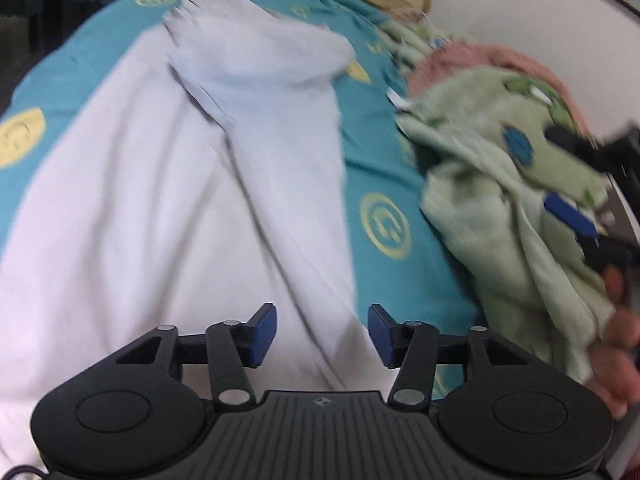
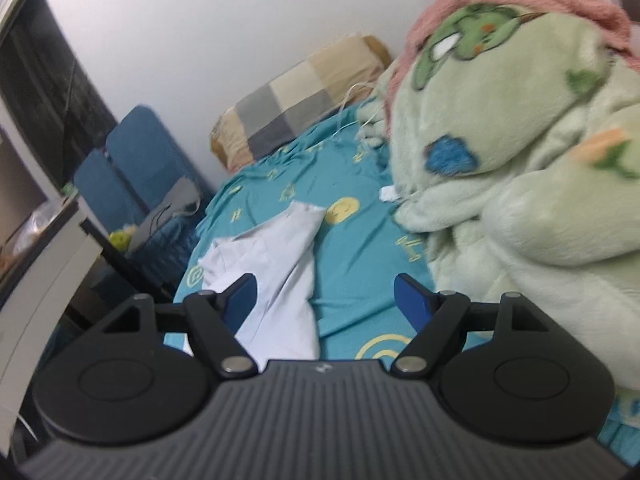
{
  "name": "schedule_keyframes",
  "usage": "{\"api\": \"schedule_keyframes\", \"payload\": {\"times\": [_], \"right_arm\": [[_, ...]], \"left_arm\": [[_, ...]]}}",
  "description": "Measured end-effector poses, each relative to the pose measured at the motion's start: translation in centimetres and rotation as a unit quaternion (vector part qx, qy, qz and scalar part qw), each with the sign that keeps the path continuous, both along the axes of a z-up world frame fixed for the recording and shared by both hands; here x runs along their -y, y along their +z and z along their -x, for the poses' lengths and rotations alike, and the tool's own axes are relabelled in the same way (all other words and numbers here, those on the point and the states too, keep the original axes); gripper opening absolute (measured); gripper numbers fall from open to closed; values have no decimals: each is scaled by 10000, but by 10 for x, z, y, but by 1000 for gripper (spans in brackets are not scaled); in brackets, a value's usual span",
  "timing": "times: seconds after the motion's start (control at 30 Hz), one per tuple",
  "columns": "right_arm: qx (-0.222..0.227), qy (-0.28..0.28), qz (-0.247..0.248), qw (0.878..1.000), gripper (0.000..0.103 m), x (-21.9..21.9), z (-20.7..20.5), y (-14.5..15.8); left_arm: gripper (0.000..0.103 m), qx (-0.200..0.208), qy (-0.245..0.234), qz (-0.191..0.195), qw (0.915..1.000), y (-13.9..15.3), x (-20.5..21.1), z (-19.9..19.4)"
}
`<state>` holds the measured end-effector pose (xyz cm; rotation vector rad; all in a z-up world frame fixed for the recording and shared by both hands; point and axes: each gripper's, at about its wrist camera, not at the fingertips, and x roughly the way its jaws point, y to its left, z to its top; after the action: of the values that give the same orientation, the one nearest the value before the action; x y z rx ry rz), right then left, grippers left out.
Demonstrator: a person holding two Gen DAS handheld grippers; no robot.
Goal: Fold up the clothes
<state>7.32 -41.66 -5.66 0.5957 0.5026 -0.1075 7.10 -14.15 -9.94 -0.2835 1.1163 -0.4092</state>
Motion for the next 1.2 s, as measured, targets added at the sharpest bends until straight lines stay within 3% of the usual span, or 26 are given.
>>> {"api": "schedule_keyframes", "payload": {"times": [0.1,0.27,0.33,0.43,0.5,0.6,0.73,0.87,0.93,1.0,1.07,1.13,1.2], "right_arm": [[-64,-96,-75,9999,78,7,1,-4],[-167,-179,-167,9996,78,13,-2,-12],[-244,-139,-187,9994,78,13,-5,-16],[-280,-99,-263,9992,78,14,-7,-20],[-294,-95,-308,9990,78,15,-8,-21],[-314,-99,-369,9988,78,15,-8,-22],[-340,-103,-450,9984,78,15,-9,-24],[-407,-60,-481,9980,78,12,-12,-26],[-451,-24,-481,9978,78,10,-14,-27],[-496,11,-481,9976,78,7,-16,-29],[-541,47,-481,9974,78,4,-18,-30],[-547,64,-470,9974,78,3,-18,-29],[-516,67,-463,9976,78,4,-17,-27]], "left_arm": [[75,70,-48,-225,9997,-8,32,18],[73,129,-170,-752,9969,-27,65,24],[65,153,-214,-1012,9945,-35,69,23],[45,241,-263,-1108,9932,-36,62,23],[12,168,-326,-1018,9941,-32,50,22],[8,-59,-456,-529,9975,-18,23,16],[7,-436,-688,-16,9967,1,-20,3],[8,-675,-761,-452,9938,-2,-59,-12],[15,-873,-653,-740,9913,-11,-76,-19],[12,-954,-550,-1026,9886,-17,-89,-24],[16,-874,-479,-982,9902,-11,-95,-25],[25,-724,-476,-941,9918,-2,-96,-22],[44,-469,-573,-978,9925,10,-85,-13]]}}
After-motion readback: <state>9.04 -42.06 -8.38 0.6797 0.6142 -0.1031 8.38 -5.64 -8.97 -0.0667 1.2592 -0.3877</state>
